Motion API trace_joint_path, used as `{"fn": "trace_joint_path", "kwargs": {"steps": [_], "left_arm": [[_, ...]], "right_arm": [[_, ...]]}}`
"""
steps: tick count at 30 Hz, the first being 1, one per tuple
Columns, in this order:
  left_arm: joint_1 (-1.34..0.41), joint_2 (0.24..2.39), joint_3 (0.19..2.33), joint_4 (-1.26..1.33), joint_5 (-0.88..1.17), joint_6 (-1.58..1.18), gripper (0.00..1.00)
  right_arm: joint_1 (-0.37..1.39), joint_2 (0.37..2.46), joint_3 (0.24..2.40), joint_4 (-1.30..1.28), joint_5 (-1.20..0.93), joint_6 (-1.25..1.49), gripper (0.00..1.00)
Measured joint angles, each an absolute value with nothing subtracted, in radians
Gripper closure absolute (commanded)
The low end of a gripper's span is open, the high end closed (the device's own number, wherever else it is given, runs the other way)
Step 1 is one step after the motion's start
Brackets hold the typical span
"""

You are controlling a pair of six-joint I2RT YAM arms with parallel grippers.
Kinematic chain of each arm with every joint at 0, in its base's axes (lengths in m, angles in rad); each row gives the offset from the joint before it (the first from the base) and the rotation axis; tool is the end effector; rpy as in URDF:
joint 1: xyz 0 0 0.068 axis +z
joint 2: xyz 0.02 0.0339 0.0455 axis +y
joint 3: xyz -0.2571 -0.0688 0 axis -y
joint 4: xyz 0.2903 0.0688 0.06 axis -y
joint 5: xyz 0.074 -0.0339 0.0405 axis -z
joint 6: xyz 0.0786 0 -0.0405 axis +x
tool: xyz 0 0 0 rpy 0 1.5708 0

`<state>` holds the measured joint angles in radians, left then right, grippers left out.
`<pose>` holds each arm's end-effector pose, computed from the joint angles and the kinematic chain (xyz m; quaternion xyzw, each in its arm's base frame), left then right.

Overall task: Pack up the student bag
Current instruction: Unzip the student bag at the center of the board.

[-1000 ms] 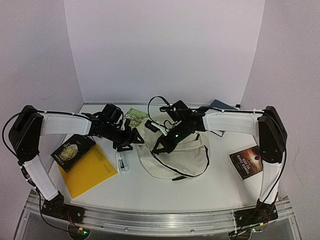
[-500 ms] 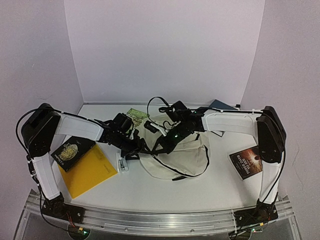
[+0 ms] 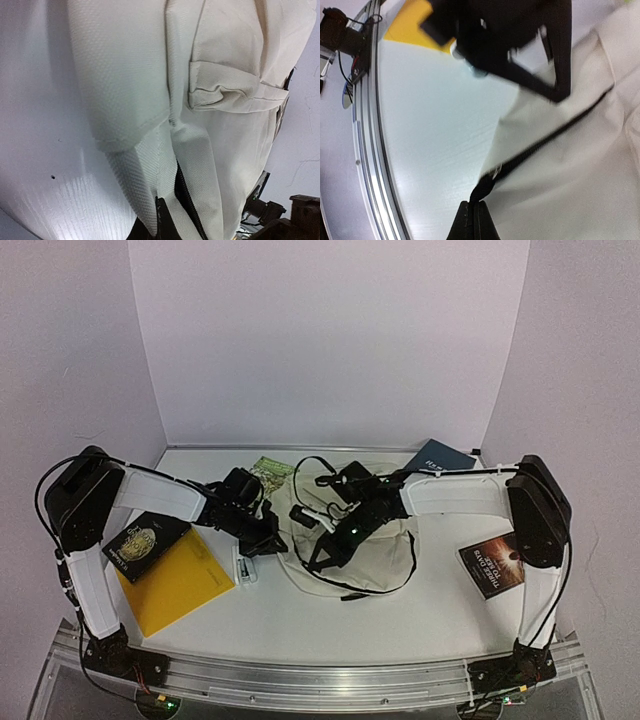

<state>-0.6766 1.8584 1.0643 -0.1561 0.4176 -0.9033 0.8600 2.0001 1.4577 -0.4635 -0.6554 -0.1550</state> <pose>0.3106 -0.2903 0.0764 -0.0425 0.9327 -0.3511 0.0700 0.2766 0.3947 0.1337 -0.5203 0.7511 0.3812 0.1409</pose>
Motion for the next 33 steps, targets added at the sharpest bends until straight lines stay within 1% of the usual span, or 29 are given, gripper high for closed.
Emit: {"fn": "trace_joint_path", "kwargs": {"steps": [9, 16, 17, 18, 19, 22, 23, 24, 26, 33], "left_arm": [[-0.635, 1.858, 1.058, -0.132, 0.495, -0.936, 1.0], [-0.617, 1.856, 1.06, -0.12, 0.562, -0.928, 0.99], [-0.617, 1.856, 1.06, -0.12, 0.567, -0.922, 0.96], [-0.616, 1.856, 1.061, -0.121, 0.571, -0.917, 0.9], [-0.615, 1.856, 1.061, -0.12, 0.575, -0.909, 0.81], [-0.586, 1.856, 1.062, -0.121, 0.558, -0.874, 0.42], [-0.568, 1.854, 1.06, -0.12, 0.549, -0.857, 0.35], [-0.553, 1.847, 1.055, -0.116, 0.541, -0.844, 0.3], [-0.524, 1.812, 1.038, -0.114, 0.524, -0.809, 0.27], [-0.526, 1.595, 0.993, -0.109, 0.495, -0.575, 0.22]], "right_arm": [[0.859, 1.861, 1.265, -0.402, -0.571, -0.214, 1.0], [0.856, 1.779, 1.2, -0.354, -0.512, -0.252, 1.0], [0.854, 1.775, 1.198, -0.354, -0.507, -0.258, 1.0], [0.854, 1.772, 1.198, -0.354, -0.504, -0.261, 1.0], [0.852, 1.771, 1.199, -0.357, -0.502, -0.262, 1.0], [0.844, 1.765, 1.21, -0.424, -0.498, -0.266, 1.0], [0.841, 1.764, 1.216, -0.455, -0.498, -0.266, 1.0], [0.84, 1.765, 1.226, -0.482, -0.496, -0.266, 1.0], [0.837, 1.767, 1.253, -0.515, -0.494, -0.268, 1.0], [0.836, 1.779, 1.354, -0.533, -0.467, -0.303, 1.0]]}}
